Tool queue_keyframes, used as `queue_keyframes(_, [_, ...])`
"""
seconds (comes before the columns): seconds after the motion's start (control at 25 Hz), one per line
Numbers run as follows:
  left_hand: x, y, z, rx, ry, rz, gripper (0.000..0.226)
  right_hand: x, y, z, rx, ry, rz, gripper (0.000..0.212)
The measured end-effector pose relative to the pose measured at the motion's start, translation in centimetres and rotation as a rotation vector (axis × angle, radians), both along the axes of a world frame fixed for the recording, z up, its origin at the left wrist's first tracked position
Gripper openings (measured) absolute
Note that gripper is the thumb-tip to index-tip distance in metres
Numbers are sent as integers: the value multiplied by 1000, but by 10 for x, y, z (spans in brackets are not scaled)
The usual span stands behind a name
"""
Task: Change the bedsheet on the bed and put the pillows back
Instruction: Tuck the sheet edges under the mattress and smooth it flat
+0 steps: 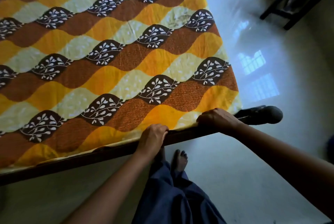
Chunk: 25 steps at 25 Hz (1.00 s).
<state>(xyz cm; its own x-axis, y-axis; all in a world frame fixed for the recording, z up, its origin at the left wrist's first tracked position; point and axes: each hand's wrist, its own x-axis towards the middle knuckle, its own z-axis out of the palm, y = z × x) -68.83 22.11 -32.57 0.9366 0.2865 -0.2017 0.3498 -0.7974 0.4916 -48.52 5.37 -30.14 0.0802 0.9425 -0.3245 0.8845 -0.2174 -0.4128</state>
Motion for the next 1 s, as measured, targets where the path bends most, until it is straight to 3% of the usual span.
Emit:
queue_keyframes(0.12, [-6, -13, 16, -247, 205, 196, 52, 2, 3, 5, -180, 69, -79, 20])
queue_keyframes(0.24, [11, -9, 30, -338, 462, 272, 69, 3, 16, 3, -322, 52, -81, 25])
queue_keyframes(0.32, [21, 6, 30, -498, 622, 341, 98, 6, 23, 0, -438, 70, -56, 29])
queue_keyframes(0.4, [21, 18, 22, -625, 688, 336, 132, 9, 27, -6, -565, 113, -84, 33])
queue_keyframes(0.44, [22, 20, 18, -662, 718, 312, 134, 8, 27, -10, -610, 133, -126, 37])
queue_keyframes(0.56, [26, 12, 13, -775, 789, 249, 86, -5, 25, -24, -638, 139, -115, 48])
queue_keyframes(0.6, [28, 11, 8, -777, 797, 236, 81, -10, 25, -27, -631, 129, -55, 51])
queue_keyframes(0.72, [26, 14, -2, -657, 845, 187, 108, -18, 27, -29, -729, 244, -282, 56])
queue_keyframes(0.76, [23, 14, 0, -587, 812, 177, 106, -18, 25, -27, -706, 214, -334, 55])
queue_keyframes(0.88, [2, 9, 8, -458, 543, 175, 60, -29, 10, -8, -469, 109, -517, 40])
queue_keyframes(1.0, [-16, 6, 23, -629, 351, 339, 36, -49, -6, 16, -174, 222, -695, 27])
